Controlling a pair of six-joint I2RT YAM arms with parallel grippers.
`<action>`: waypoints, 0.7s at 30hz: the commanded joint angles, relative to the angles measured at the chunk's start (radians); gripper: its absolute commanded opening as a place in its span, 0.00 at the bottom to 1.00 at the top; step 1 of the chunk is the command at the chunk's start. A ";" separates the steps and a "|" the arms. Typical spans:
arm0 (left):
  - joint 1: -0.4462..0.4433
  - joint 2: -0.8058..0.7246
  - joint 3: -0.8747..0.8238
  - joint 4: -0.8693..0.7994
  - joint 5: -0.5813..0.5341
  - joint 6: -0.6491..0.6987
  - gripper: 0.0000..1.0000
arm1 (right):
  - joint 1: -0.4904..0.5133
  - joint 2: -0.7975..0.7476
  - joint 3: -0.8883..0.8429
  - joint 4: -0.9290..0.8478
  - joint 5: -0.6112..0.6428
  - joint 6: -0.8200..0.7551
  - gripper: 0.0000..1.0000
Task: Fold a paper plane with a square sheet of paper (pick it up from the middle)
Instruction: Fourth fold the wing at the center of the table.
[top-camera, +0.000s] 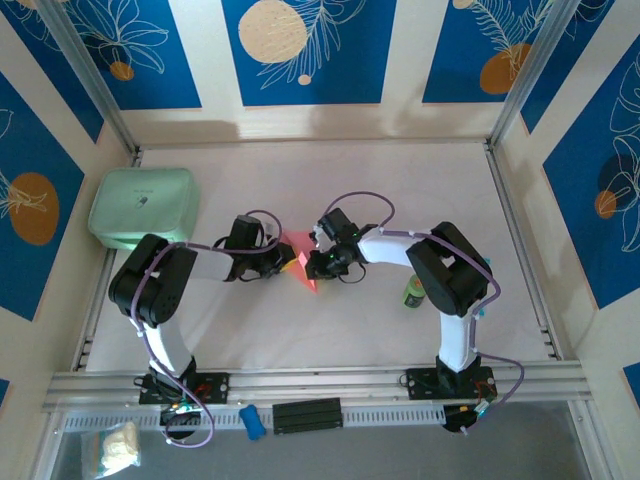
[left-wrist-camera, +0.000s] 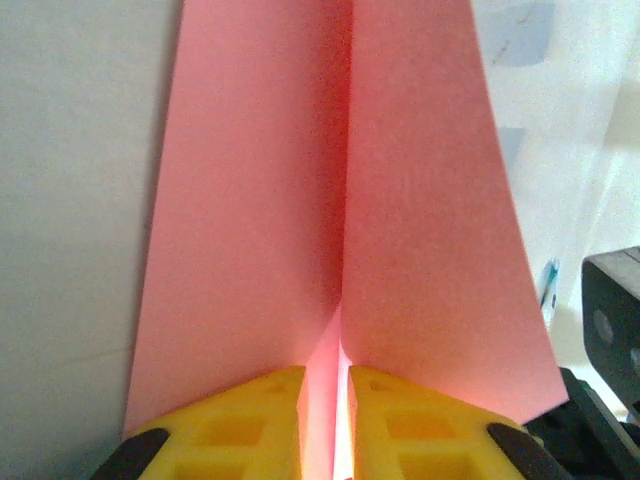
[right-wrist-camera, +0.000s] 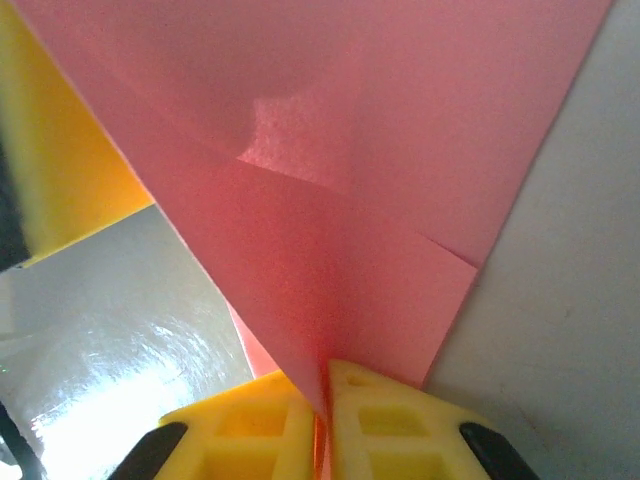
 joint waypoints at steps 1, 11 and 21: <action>-0.007 -0.018 -0.025 0.043 0.029 0.022 0.19 | -0.011 -0.001 -0.016 -0.006 -0.059 -0.016 0.11; -0.007 -0.003 -0.017 0.010 0.019 0.020 0.19 | -0.003 -0.007 0.014 -0.047 -0.045 -0.057 0.17; -0.009 -0.007 0.001 -0.099 -0.022 0.035 0.20 | 0.041 -0.040 0.075 -0.163 0.076 -0.074 0.23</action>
